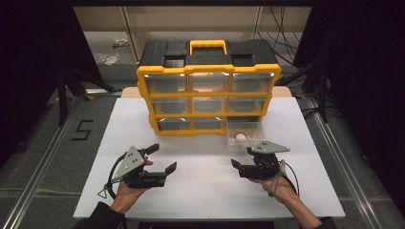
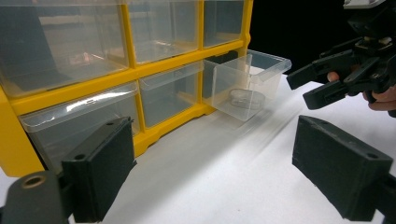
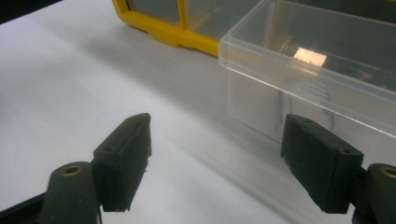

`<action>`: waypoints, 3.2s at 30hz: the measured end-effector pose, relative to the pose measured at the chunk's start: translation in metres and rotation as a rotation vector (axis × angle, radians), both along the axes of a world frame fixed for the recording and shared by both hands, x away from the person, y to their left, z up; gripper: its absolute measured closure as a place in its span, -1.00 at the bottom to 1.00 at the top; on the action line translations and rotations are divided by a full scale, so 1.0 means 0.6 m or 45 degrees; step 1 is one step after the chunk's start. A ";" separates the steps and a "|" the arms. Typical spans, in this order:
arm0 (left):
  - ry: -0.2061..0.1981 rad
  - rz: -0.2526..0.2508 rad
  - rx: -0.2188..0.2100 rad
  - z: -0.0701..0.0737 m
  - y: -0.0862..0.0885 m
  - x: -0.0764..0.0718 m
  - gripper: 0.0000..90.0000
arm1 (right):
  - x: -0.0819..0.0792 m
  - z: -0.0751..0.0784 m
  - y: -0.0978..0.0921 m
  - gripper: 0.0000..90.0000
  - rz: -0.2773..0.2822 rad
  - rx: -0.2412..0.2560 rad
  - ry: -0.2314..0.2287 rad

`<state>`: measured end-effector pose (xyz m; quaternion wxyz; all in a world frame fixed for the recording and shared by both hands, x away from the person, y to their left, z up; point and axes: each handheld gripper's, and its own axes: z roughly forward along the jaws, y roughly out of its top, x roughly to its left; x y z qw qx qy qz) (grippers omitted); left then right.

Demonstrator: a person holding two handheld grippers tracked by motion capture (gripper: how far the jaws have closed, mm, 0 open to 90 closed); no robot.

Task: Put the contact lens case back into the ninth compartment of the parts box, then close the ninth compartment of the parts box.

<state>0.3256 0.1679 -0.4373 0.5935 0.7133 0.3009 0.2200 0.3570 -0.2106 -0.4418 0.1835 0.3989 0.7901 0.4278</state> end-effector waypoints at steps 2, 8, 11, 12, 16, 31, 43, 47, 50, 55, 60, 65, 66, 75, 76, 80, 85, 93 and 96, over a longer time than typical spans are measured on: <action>0.000 0.000 0.000 0.000 0.000 0.000 -0.72 | 0.002 -0.002 -0.001 -0.42 0.000 -0.004 0.011; 0.000 -0.001 0.001 0.000 0.000 0.000 -0.72 | 0.006 -0.007 -0.005 -0.36 -0.010 -0.017 0.025; 0.000 -0.001 0.002 0.000 -0.001 0.000 -0.73 | 0.008 -0.009 -0.006 -0.30 -0.017 -0.022 0.027; -0.001 -0.002 0.003 0.000 -0.001 0.000 -0.73 | 0.009 -0.009 -0.007 -0.26 -0.021 -0.026 0.029; 0.001 -0.002 0.002 0.000 -0.001 0.001 -0.73 | 0.011 -0.011 -0.009 -0.19 -0.025 -0.032 0.026; 0.004 -0.002 0.005 -0.001 -0.002 0.001 -0.72 | 0.020 -0.018 -0.015 0.28 -0.066 -0.070 0.044; 0.004 -0.002 0.005 -0.001 -0.002 0.001 -0.72 | 0.033 -0.021 -0.027 0.74 -0.108 -0.069 0.037; 0.001 -0.004 0.008 0.000 -0.002 0.001 -0.72 | 0.036 -0.023 -0.029 0.84 -0.121 -0.076 0.038; 0.003 -0.003 0.009 0.000 -0.002 0.001 -0.72 | 0.039 -0.023 -0.030 0.92 -0.132 -0.081 0.025; 0.002 -0.002 0.010 -0.001 -0.002 0.001 -0.72 | 0.045 -0.022 -0.035 1.00 -0.167 -0.078 0.011; 0.001 -0.002 0.010 -0.001 -0.002 0.001 -0.72 | 0.051 -0.024 -0.037 1.00 -0.187 -0.078 -0.005; 0.001 -0.002 0.011 -0.001 -0.002 0.001 -0.72 | 0.054 -0.025 -0.036 1.00 -0.189 -0.078 -0.015; 0.000 -0.001 0.012 -0.001 -0.002 0.001 -0.72 | 0.054 -0.025 -0.035 1.00 -0.187 -0.080 -0.016; 0.000 -0.001 0.013 -0.001 -0.002 0.001 -0.72 | 0.058 -0.025 -0.030 1.00 -0.189 -0.073 -0.045; -0.002 -0.001 0.013 -0.001 -0.003 0.001 -0.72 | 0.059 -0.025 -0.030 1.00 -0.189 -0.075 -0.045; 0.000 -0.001 0.013 -0.001 -0.002 0.001 -0.72 | 0.062 -0.026 -0.029 1.00 -0.194 -0.075 -0.059; 0.000 0.000 0.013 -0.001 -0.003 0.001 -0.72 | 0.067 -0.028 -0.027 1.00 -0.197 -0.073 -0.073; 0.000 0.000 0.011 -0.001 -0.002 0.002 -0.72 | 0.076 -0.029 -0.026 1.00 -0.200 -0.067 -0.087; -0.002 0.000 0.013 -0.001 -0.002 0.001 -0.72 | 0.079 -0.030 -0.026 1.00 -0.208 -0.062 -0.090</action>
